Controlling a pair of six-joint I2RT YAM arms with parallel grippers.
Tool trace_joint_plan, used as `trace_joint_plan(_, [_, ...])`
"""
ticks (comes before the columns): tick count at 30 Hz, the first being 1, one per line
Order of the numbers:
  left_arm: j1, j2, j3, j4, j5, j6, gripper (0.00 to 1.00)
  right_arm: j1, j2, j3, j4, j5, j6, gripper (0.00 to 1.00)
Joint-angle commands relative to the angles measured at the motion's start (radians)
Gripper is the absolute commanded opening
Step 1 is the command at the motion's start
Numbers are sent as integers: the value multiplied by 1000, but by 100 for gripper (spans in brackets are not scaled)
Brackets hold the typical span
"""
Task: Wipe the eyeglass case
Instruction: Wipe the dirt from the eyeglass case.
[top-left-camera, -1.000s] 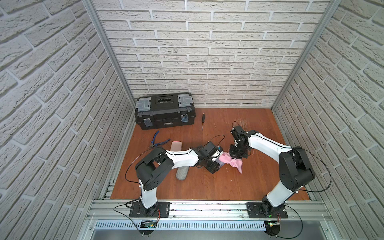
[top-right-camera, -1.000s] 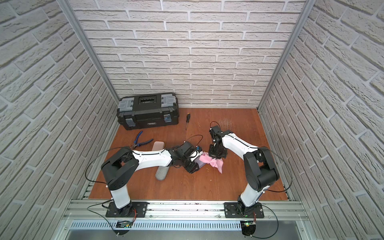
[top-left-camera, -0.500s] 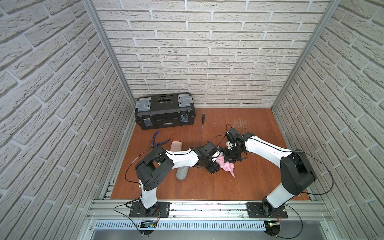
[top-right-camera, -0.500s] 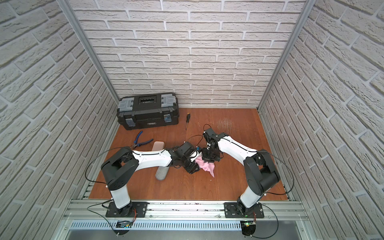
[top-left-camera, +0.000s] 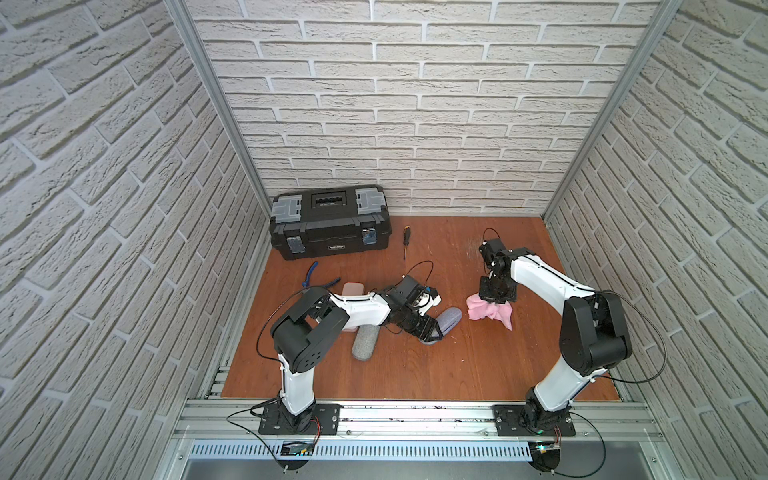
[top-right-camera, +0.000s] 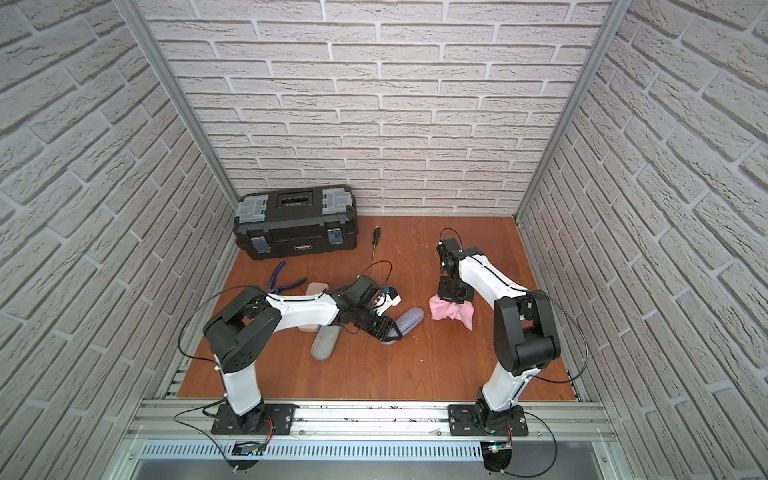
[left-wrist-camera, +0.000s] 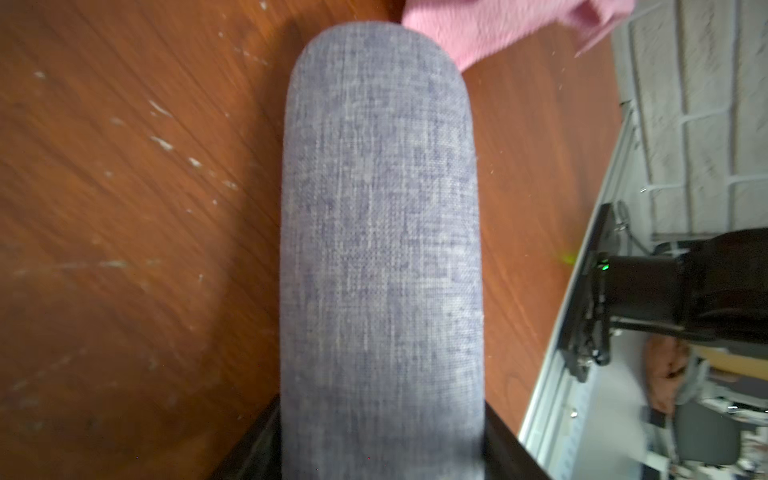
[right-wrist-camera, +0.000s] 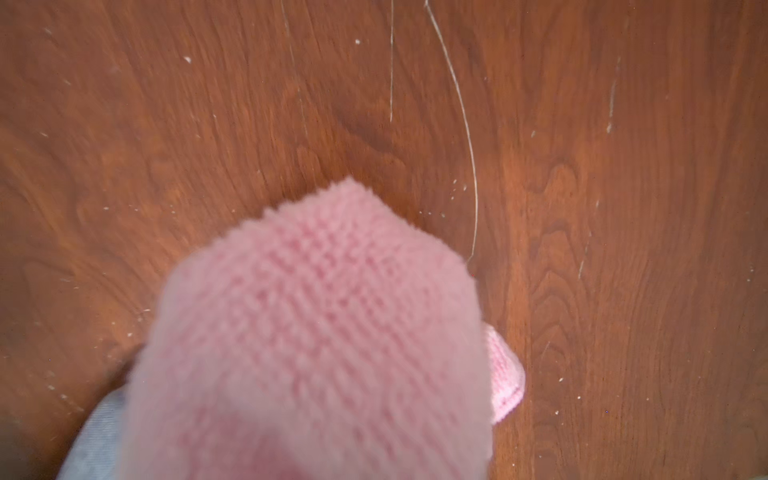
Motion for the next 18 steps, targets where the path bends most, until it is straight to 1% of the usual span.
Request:
trace_joint_plan(1, [49,51,-22,97,137,-151,41,58,26,-19,-1,10,21,2])
trace_joint_plan(5, [66,75,2,99,180,-191,39,167,36,-28,13,-59,49,2])
trace_joint_plan(8, [79,98,7,105,210,-211,37,220,20,-57,83,-142,61,2])
trace_joint_plan(9, [83,106,8,106,216,-215,36,225,11,-71,119,-181,68,2])
trace_joint_plan(13, [104,134,35,58,216,-189,33,251,-47,-137,256,-406,112,2])
trace_joint_plan(16, [108,148,61,53,208,-185,32,310,-99,-171,302,-524,148,2])
trace_joint_plan(18, [106,165,79,65,209,-201,31,367,-129,-178,323,-587,171,2])
